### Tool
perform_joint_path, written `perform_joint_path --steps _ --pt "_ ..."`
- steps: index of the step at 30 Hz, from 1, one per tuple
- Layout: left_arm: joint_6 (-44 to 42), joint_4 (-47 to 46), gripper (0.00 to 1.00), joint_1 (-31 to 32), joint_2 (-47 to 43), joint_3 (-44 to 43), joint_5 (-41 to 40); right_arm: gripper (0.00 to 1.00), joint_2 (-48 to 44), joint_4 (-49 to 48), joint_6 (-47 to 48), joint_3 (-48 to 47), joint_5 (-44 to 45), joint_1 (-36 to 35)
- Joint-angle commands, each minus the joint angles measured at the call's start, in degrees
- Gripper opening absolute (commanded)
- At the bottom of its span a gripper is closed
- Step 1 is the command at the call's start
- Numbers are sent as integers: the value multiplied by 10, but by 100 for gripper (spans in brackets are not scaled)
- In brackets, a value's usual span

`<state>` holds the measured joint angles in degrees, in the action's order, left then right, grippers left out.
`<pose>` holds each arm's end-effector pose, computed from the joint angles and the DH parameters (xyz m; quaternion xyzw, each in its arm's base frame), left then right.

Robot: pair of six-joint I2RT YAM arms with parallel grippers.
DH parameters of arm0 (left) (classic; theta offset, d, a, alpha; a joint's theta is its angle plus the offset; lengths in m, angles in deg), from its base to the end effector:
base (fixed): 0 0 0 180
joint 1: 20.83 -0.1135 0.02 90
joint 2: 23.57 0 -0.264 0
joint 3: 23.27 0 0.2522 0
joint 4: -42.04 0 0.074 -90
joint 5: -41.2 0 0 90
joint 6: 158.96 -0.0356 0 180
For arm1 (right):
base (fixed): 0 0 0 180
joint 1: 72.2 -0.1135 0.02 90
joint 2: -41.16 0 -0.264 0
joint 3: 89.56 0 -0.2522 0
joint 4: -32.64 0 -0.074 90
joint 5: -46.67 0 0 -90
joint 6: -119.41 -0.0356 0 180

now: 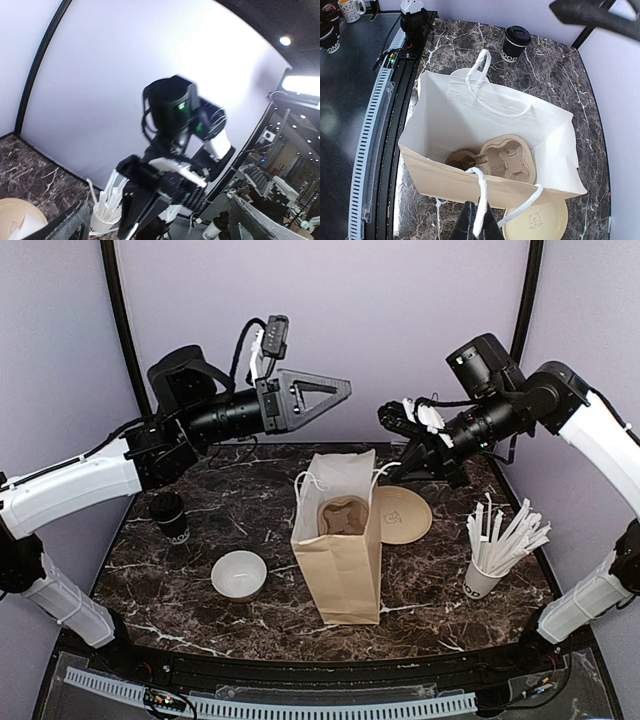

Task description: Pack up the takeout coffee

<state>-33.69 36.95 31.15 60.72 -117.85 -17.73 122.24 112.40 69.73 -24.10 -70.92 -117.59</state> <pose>0.1966 -0.2812 0.4490 0.2956 0.5468 -0.6462 0.4427 0.1725 0.1984 0.4370 -0.6781 0.6004 0.2371 0.3513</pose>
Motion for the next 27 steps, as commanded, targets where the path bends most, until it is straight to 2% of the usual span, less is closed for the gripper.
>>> perform_joint_path --steps 1,3,5,6,7,8,9,10,11,12,13,14,16,18,21,27 --pt "101 -173 97 -9 -15 36 39 0 -16 4 3 6 -27 -5" --pt "128 -193 95 -12 -12 35 71 0 -16 3 2 5 -21 -5" --pt "91 -92 91 -13 -24 0 62 0 -17 4 1 4 -20 -5" --pt "30 22 90 -11 -38 -37 45 0 -18 4 1 4 -20 -5" --pt "-1 77 90 -8 -48 -67 -12 0 -21 3 1 6 -20 -5" --pt "-56 194 90 -7 -66 -81 -50 0 -25 2 0 8 -19 -5" --pt "-79 249 91 -6 -74 -105 -129 0 -27 1 -1 10 -17 -5" --pt "-114 343 93 -6 -86 -116 -162 0 -29 0 -2 12 -16 -5" --pt "-126 390 94 -6 -90 -136 -222 0 -30 -1 -3 14 -13 -5" --pt "-143 473 95 -6 -92 -147 -245 0 -30 -1 -4 15 -11 -5" --pt "-149 515 96 -6 -92 -165 -272 0 -30 -2 -5 15 -11 -5" --pt "-151 592 97 -6 -88 -172 -284 0 -30 -2 -6 16 -10 -5" --pt "-139 681 97 -6 -83 -184 -301 0 -26 -2 -8 14 -13 -5" --pt "-115 734 98 -6 -84 -176 -300 0 -20 0 -11 7 -16 -5" --pt "-66 751 98 -6 -88 -142 -245 0 -9 4 -12 -5 -19 -5" --pt "4 672 93 -5 -83 -57 -127 0 -1 2 -16 -10 -17 -6"
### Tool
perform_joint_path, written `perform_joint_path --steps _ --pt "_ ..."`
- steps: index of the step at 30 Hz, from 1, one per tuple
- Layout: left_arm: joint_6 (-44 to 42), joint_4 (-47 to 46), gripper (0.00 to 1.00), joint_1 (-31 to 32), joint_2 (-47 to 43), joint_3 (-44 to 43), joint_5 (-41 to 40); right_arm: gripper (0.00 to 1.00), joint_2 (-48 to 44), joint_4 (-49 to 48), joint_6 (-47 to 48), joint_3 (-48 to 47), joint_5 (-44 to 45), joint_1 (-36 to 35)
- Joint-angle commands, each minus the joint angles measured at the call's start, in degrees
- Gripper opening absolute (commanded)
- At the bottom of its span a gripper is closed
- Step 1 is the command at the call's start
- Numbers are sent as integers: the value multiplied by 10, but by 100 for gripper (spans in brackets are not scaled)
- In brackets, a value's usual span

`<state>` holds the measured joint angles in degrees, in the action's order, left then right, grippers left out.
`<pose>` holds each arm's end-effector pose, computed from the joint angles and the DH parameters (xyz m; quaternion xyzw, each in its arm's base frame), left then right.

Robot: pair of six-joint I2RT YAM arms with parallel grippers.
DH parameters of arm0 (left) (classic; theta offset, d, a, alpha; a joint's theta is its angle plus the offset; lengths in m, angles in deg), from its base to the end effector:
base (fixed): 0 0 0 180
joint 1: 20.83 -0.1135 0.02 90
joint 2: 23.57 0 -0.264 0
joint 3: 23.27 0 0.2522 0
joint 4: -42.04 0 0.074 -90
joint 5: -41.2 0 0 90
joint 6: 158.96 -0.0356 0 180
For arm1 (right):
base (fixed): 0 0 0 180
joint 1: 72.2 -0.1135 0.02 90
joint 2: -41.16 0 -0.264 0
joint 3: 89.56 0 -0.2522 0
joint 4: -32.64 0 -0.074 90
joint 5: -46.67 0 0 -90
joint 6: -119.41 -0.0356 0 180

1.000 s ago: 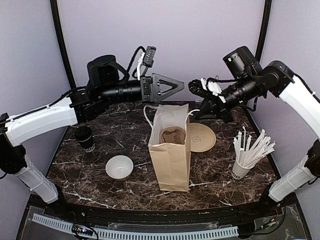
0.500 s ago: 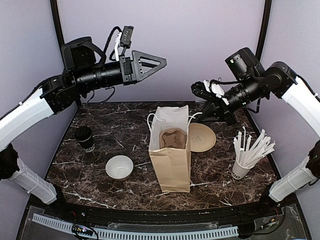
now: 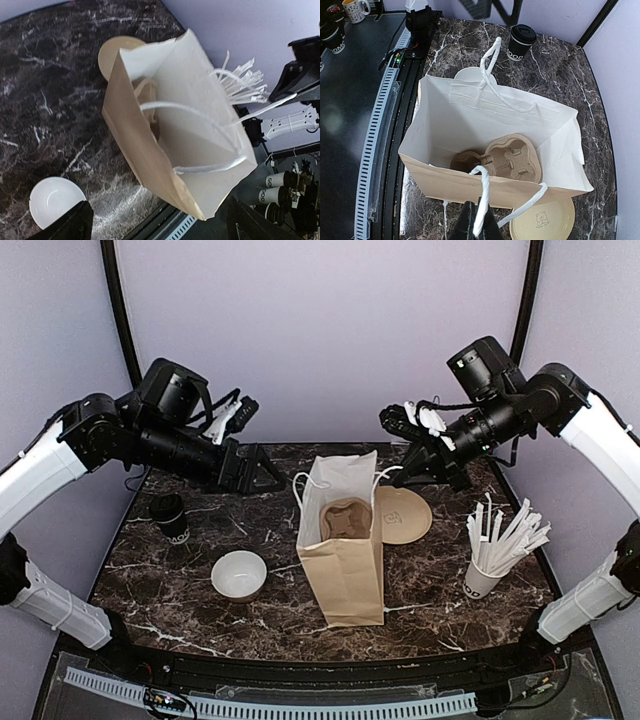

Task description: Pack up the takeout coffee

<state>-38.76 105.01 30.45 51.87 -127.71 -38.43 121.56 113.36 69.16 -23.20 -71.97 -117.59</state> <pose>0.1605 -0.2105 0.4304 0.2026 0.8566 -0.3657 0.3024 0.1691 0.1957 0.4345 -0.6769 0.6043 0.2475 0.3396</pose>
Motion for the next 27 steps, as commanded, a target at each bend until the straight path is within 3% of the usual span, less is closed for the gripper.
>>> perform_joint_path --steps 1,10,14,19,20,23,27 --pt "58 -12 93 5 10 50 89 0 5 -8 -12 -18 -5 -5" --pt "52 -43 89 11 89 33 110 0 5 -14 -25 -17 -9 -5" --pt "40 0 85 11 149 -34 69 0 3 -14 -25 -20 -15 -6" --pt "-1 20 62 10 197 -88 54 2 -3 -1 -15 -23 -41 -7" --pt "-10 21 55 11 201 -102 58 5 -5 3 -9 -24 -46 -7" --pt "-54 28 46 11 227 -134 76 13 -6 13 -7 -36 -66 -7" --pt "-109 38 34 11 242 -167 98 33 9 49 0 -94 -124 -7"
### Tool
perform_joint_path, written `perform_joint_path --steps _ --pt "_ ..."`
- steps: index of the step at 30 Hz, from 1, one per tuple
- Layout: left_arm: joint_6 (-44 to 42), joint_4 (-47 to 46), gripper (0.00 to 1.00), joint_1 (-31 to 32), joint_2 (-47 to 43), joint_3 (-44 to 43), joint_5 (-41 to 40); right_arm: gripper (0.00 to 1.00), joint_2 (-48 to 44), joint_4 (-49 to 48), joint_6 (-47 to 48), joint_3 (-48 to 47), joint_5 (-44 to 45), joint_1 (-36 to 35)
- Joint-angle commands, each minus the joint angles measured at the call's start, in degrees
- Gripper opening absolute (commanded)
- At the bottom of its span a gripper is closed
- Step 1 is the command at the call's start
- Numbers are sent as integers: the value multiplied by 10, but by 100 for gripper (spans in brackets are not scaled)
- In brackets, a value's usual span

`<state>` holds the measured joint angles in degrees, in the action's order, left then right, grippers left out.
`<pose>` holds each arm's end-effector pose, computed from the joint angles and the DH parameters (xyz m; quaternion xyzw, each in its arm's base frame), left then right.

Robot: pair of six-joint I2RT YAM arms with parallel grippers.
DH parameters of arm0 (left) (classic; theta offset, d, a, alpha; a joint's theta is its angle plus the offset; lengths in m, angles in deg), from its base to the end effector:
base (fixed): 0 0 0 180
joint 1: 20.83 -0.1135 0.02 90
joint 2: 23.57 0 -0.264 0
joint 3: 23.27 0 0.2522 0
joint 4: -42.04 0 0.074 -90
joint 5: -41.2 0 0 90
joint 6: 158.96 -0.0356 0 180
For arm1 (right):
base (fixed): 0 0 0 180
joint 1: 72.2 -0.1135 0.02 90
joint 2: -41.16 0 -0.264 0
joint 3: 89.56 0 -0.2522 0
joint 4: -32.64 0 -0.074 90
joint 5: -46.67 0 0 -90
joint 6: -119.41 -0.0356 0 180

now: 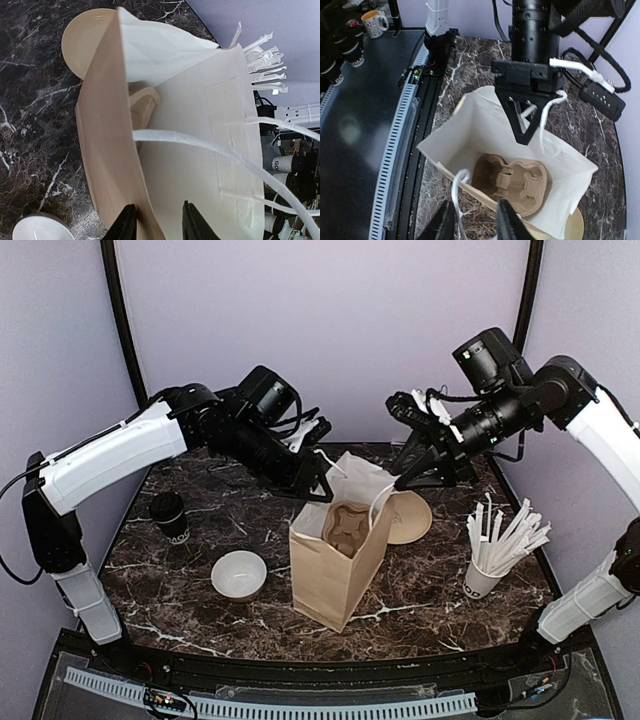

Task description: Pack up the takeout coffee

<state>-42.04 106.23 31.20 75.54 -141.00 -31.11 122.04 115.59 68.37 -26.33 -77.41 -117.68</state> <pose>0.2230 -0.3033 0.3776 0.2556 0.8803 -0.3474 0.1979 0.1631 0.1944 0.4463 -0.6773 0.5869 0.2922 0.3339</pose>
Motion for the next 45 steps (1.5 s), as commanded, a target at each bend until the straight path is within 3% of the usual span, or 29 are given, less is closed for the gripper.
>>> perform_joint_path --steps 1,4,11,16,24,35,37,39,40,43,45 --pt "-86 31 30 2 7 -47 28 38 9 36 9 -81 -79 -6" --pt "-129 57 26 0 12 -75 44 49 16 50 9 -121 -83 -5" --pt "-177 80 14 -19 20 -88 45 57 9 37 15 -86 -38 1" --pt "-206 79 2 -35 30 -93 29 80 -11 42 67 -4 -8 5" --pt "-236 56 0 -56 43 -100 29 84 -26 -41 92 105 86 4" --pt "-273 42 0 -73 60 -121 46 82 18 -103 87 89 79 -6" --pt "-286 42 0 -75 67 -127 40 76 30 -102 86 81 72 -16" --pt "-291 45 0 -76 73 -133 26 59 43 -95 75 58 63 -23" --pt "-292 45 0 -77 74 -136 18 48 50 -85 71 42 53 -24" --pt "-287 38 0 -77 65 -141 10 1 55 -68 55 -5 17 -26" --pt "-277 31 0 -77 55 -151 16 0 45 -71 42 -30 -2 -28"
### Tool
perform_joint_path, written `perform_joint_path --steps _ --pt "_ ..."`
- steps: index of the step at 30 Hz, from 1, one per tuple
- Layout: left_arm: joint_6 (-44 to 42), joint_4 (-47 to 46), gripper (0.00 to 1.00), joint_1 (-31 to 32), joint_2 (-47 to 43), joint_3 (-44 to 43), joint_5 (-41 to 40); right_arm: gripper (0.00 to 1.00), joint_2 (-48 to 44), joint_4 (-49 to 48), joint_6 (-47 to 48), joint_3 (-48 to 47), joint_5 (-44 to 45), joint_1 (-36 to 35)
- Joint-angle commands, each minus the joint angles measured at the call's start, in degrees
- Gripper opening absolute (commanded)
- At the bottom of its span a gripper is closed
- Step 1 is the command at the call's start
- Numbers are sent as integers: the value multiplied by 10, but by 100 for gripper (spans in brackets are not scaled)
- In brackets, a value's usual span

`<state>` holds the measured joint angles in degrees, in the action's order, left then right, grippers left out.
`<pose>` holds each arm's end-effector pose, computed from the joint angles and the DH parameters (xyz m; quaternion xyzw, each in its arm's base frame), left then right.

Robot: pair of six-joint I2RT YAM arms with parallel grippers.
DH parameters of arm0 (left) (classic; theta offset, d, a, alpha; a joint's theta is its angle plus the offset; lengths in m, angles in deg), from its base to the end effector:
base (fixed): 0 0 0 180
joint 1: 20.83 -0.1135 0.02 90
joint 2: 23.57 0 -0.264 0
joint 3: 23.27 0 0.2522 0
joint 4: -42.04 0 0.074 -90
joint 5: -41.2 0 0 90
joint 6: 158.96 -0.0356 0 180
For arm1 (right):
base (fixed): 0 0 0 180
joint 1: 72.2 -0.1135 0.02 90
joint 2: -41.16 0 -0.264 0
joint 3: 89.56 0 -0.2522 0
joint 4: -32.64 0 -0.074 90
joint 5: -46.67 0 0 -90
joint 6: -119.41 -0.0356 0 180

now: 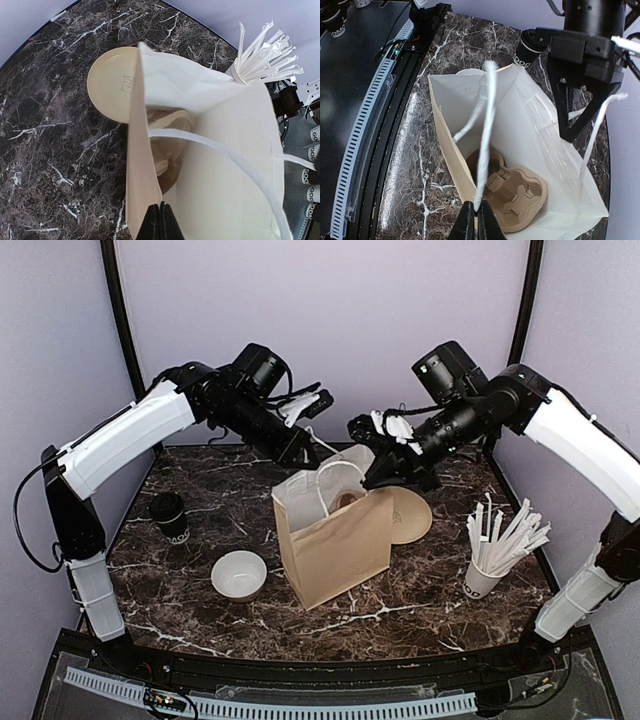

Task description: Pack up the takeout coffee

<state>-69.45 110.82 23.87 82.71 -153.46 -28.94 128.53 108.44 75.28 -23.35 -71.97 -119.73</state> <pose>0.2763 -0.2905 0.3933 0.4106 0.8144 -0.2898 0.2903 0.1915 0.2345 0.4096 -0.7202 0.5607 0.2368 0.3329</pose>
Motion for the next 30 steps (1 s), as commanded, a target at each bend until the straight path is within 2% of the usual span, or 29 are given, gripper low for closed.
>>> perform_joint_path --steps 1,6,10,19,30 --pt "0 -20 0 -3 -20 -38 -2 0 -21 2 -34 -79 -66 -7" --pt "3 -23 0 -4 -40 -93 1 0 -2 37 -51 -200 -113 -8" --pt "3 -14 1 -3 -40 -134 5 0 8 51 -56 -241 -132 -11" --pt "-8 -4 4 -4 -35 -151 0 0 -3 33 -57 -180 -115 -14" --pt "-12 10 4 -4 -29 -126 10 0 -16 23 -57 -130 -108 -14"
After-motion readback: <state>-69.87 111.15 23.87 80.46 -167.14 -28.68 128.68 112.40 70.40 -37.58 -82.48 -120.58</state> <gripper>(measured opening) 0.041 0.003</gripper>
